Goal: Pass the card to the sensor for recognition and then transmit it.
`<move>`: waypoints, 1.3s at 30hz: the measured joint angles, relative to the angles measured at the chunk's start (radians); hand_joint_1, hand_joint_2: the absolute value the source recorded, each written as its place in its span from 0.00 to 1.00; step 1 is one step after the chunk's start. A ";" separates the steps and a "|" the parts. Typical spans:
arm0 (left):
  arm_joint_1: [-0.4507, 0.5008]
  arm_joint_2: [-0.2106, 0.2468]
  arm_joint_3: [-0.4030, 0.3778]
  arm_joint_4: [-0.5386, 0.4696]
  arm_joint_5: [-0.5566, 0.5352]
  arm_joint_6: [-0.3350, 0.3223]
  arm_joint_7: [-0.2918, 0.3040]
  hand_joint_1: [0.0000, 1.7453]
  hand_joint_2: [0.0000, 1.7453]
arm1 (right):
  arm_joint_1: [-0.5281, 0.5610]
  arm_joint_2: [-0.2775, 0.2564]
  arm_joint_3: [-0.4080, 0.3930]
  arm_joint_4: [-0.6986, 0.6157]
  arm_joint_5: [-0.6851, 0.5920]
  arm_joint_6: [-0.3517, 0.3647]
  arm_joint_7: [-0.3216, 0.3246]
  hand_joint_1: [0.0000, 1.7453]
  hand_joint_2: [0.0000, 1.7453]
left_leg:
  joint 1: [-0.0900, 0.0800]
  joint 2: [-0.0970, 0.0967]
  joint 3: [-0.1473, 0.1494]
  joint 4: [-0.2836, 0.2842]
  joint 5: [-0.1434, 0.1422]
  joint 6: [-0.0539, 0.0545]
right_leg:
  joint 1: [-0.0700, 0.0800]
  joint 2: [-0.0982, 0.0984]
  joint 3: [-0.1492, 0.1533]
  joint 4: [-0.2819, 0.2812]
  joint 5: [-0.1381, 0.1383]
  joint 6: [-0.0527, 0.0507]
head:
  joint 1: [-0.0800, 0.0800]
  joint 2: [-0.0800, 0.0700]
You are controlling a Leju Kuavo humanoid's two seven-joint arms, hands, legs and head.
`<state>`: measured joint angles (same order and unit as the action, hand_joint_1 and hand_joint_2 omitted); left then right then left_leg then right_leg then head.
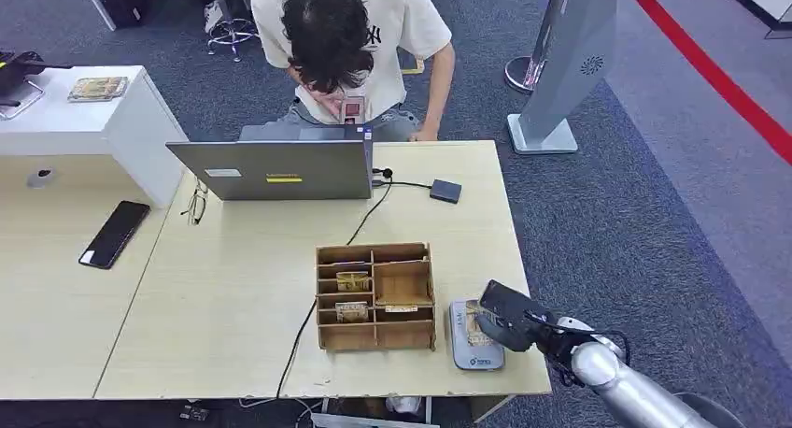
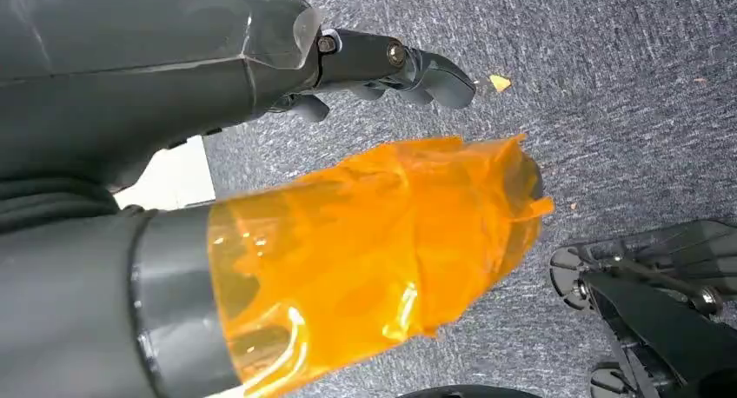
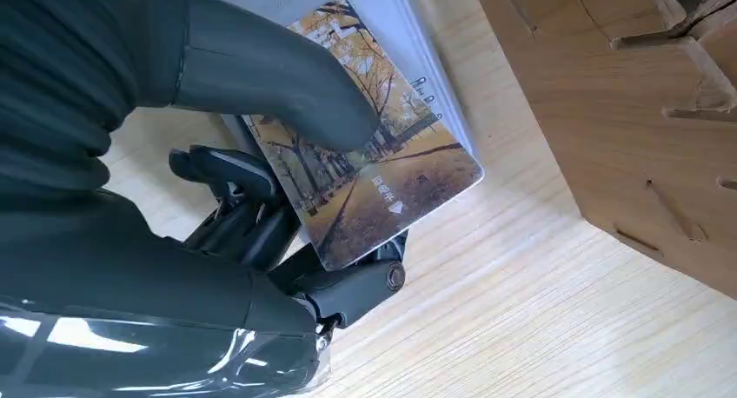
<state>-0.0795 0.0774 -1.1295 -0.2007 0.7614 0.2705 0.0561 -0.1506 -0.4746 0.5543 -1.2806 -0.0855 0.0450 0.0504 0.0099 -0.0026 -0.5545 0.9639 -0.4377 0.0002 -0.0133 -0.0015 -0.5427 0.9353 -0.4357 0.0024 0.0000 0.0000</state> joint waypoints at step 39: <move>-0.001 0.000 0.000 0.000 0.005 -0.001 -0.001 0.00 0.00 | -0.005 0.000 0.003 0.008 -0.001 0.000 -0.007 1.00 1.00 | 0.000 0.000 0.000 0.000 0.000 0.000 | 0.000 0.000 0.000 0.000 0.000 0.000 | 0.000 0.000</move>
<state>-0.0809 0.0774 -1.1296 -0.2007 0.7660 0.2693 0.0553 -0.1554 -0.4746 0.5577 -1.2730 -0.0862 0.0450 0.0431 0.0099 -0.0026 -0.5544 0.9639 -0.4378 0.0002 -0.0134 -0.0015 -0.5425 0.9353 -0.4356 0.0024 0.0004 0.0000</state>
